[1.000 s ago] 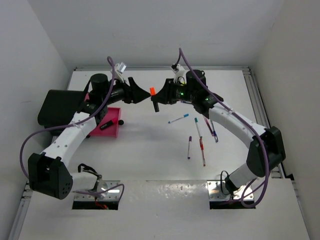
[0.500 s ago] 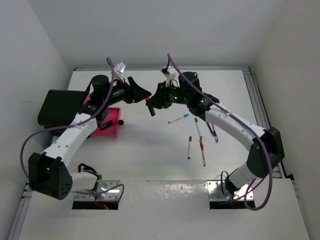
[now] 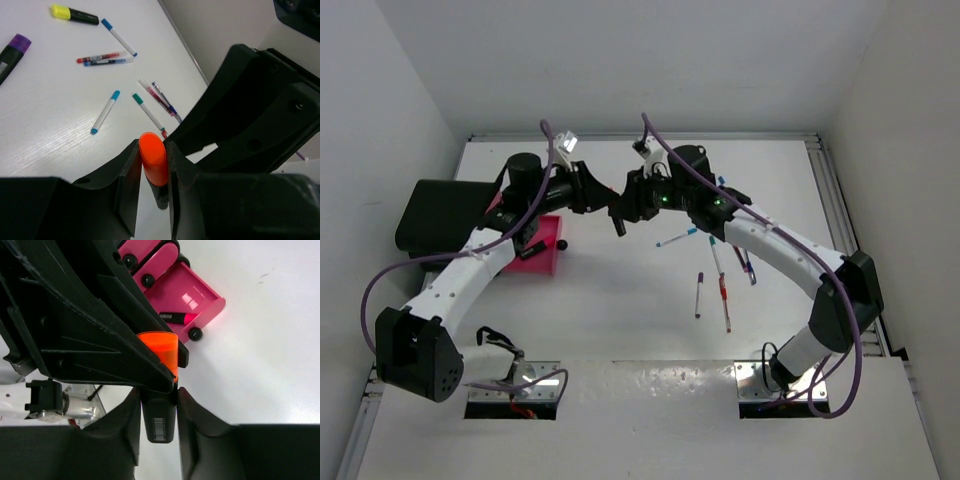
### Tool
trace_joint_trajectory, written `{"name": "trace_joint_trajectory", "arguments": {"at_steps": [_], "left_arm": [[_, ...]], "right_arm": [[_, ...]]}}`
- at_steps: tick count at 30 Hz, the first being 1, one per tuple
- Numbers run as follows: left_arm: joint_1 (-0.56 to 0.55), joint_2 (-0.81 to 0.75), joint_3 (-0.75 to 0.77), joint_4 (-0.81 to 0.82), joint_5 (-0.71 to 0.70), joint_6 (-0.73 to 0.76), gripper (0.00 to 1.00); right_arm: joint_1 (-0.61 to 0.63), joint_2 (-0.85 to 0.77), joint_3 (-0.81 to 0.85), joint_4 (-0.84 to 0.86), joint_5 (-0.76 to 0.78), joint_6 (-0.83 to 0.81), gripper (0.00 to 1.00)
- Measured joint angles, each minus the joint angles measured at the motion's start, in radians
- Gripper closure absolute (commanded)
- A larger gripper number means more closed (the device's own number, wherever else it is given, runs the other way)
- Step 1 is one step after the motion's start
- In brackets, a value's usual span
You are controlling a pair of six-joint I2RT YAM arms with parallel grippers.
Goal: Sort the stationery into containers
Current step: Place the pen in the drawer.
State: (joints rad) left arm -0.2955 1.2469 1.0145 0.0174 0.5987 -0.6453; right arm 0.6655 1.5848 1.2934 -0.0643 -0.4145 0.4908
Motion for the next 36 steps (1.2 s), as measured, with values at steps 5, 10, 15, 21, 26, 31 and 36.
{"name": "trace_joint_trajectory", "arguments": {"at_steps": [5, 10, 15, 21, 26, 31, 36], "left_arm": [[0.015, 0.002, 0.060, -0.192, -0.003, 0.184, 0.99], [0.074, 0.042, 0.213, -0.490, -0.047, 0.537, 1.00], [0.113, 0.116, 0.322, -0.721, -0.147, 0.946, 0.99], [0.179, 0.197, 0.252, -0.858, -0.246, 1.275, 0.99], [0.233, 0.258, 0.205, -0.852, -0.278, 1.410, 1.00], [0.270, 0.306, 0.206, -0.758, -0.275, 1.455, 1.00], [0.330, 0.364, 0.205, -0.663, -0.234, 1.448, 1.00]], "right_arm": [[0.000, -0.005, 0.005, -0.021, -0.005, -0.033, 0.37], [-0.069, -0.055, -0.010, -0.069, -0.011, -0.077, 0.35], [-0.194, -0.120, -0.055, -0.117, -0.014, -0.115, 0.35], [-0.262, -0.127, -0.109, -0.148, -0.031, -0.133, 0.35], [-0.277, -0.127, -0.164, -0.164, -0.043, -0.137, 0.35], [-0.285, -0.127, -0.169, -0.169, -0.051, -0.145, 0.35], [-0.297, -0.128, -0.169, -0.170, -0.058, -0.148, 0.34]]}}
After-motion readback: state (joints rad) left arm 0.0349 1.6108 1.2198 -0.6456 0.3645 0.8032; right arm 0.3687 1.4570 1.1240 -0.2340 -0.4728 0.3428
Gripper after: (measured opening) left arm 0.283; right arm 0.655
